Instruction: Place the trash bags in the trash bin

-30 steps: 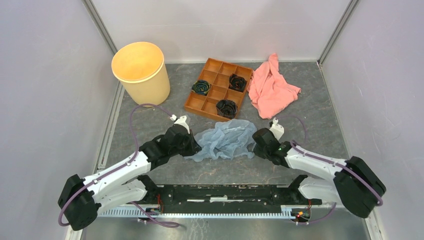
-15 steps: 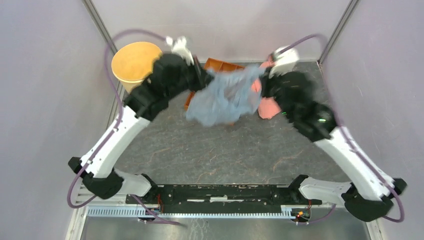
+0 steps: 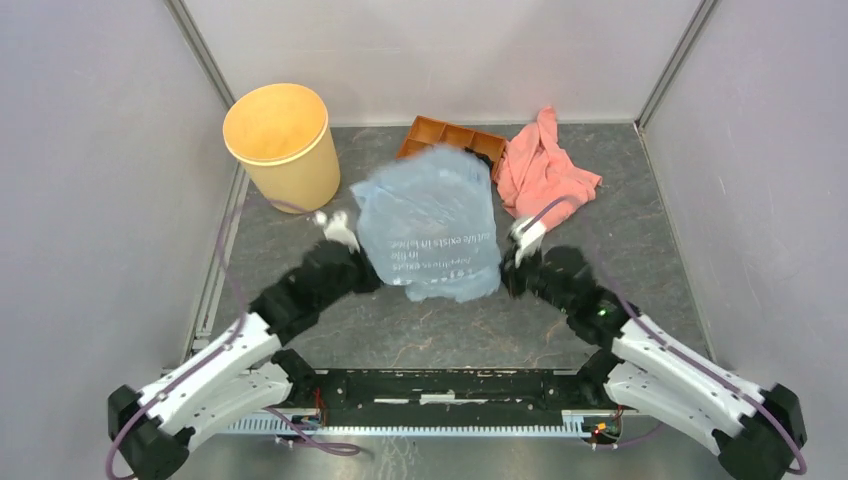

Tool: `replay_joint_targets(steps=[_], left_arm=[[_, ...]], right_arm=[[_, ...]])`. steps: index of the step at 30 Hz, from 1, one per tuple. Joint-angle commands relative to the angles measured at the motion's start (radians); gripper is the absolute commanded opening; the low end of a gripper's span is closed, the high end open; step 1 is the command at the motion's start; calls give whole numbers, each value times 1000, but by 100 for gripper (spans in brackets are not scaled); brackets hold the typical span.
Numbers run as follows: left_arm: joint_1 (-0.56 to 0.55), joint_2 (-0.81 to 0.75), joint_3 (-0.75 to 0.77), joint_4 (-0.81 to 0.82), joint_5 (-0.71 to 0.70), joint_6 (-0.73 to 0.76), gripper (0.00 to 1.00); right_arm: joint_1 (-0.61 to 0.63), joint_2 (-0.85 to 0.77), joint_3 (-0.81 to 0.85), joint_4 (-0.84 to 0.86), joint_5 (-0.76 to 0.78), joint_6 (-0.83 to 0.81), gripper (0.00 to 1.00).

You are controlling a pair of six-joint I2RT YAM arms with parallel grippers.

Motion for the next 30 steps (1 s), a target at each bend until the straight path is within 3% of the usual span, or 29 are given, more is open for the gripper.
replay_joint_targets(steps=[1,4,7,9,12,14,16,19,22,24,26,27,30], left_arm=[[-1,-119,-222,-96,58,-202,2],[0,-105,-61,-147,9,-141,2],[-1,108,366,-246,51,19,2],[-1,228,685,-303,152,101,2],[-1,250,919,-186,235,117,2],[-1,171,845,-83,208,118,2],[-1,93,657,-34,89,122,2],[-2,35,332,-213,-162,4,2],[-1,65,22,-332,-112,-87,2],[-1,-13,-145,-288,-11,-171,2],[-1,-179,-188,-205,24,-194,2],[0,-216,-152,-184,0,-181,2],[0,-51,198,-207,-71,-15,2]], right_arm=[[24,-52,-184,-74,-189,103,0],[29,-18,26,-149,-125,37,0],[28,111,419,-290,-54,-68,0],[28,188,735,-355,-56,-117,0],[28,173,902,-259,-124,-138,0],[28,89,799,-90,-193,-115,1],[27,7,570,62,-185,-67,1],[29,2,242,52,-76,-17,1],[32,95,-60,-26,-239,29,1],[48,19,-213,25,-239,110,1],[49,-104,-244,85,-197,135,1],[49,-123,-184,75,-156,119,1],[49,16,194,-57,-106,-26,1]])
